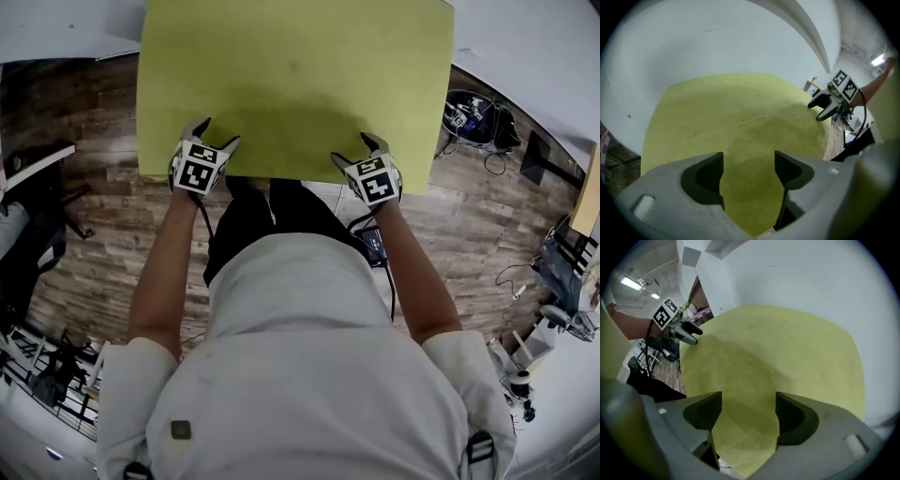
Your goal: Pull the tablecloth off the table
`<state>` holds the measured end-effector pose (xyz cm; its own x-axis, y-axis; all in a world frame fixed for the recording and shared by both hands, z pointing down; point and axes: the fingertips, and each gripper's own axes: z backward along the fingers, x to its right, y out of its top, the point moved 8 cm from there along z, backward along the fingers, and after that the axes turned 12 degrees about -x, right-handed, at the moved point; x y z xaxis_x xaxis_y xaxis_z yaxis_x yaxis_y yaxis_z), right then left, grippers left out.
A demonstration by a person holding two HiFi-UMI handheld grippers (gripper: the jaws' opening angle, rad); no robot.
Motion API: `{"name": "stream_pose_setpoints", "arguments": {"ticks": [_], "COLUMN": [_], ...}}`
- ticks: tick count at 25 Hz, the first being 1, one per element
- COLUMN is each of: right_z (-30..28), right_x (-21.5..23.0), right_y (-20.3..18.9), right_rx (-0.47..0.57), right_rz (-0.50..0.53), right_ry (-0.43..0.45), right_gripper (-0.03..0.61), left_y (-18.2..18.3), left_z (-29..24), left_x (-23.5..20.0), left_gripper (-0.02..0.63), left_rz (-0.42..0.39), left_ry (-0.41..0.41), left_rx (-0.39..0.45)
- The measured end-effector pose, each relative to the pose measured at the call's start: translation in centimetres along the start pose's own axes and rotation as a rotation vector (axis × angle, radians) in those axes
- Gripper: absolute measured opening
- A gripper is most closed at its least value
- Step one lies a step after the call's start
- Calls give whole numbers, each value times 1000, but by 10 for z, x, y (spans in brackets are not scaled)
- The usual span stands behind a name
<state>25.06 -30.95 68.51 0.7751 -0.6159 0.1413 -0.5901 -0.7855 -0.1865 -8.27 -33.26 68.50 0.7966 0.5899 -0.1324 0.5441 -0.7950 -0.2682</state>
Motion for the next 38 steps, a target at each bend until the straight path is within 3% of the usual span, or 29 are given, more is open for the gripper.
{"name": "stream_pose_setpoints", "arguments": {"ticks": [6,15,20,26,34,38], "right_z": [-5,-4,-3,-4,-6,-8], "right_x": [-4,-4,0,0,-11,-11], "right_y": [2,3,7,10,21,22], "right_rx": [-24,-27,-11,16,44,53], "right_rz": [52,43,35,42,112,119], "right_ry": [-70,-73,-66,-58,-48,-38], "right_gripper": [376,337,268,176,19,17], "left_y": [-2,-1,2,6,13,14], "left_z": [-10,-9,-9,-9,-9,-11], "left_x": [1,4,9,3,-3,-1], "left_gripper": [356,339,272,174,34,0], "left_rz": [49,41,24,60,53,55], "left_ry": [62,74,67,42,30,40], "left_rx": [-6,-13,-25,-20,4,15]}}
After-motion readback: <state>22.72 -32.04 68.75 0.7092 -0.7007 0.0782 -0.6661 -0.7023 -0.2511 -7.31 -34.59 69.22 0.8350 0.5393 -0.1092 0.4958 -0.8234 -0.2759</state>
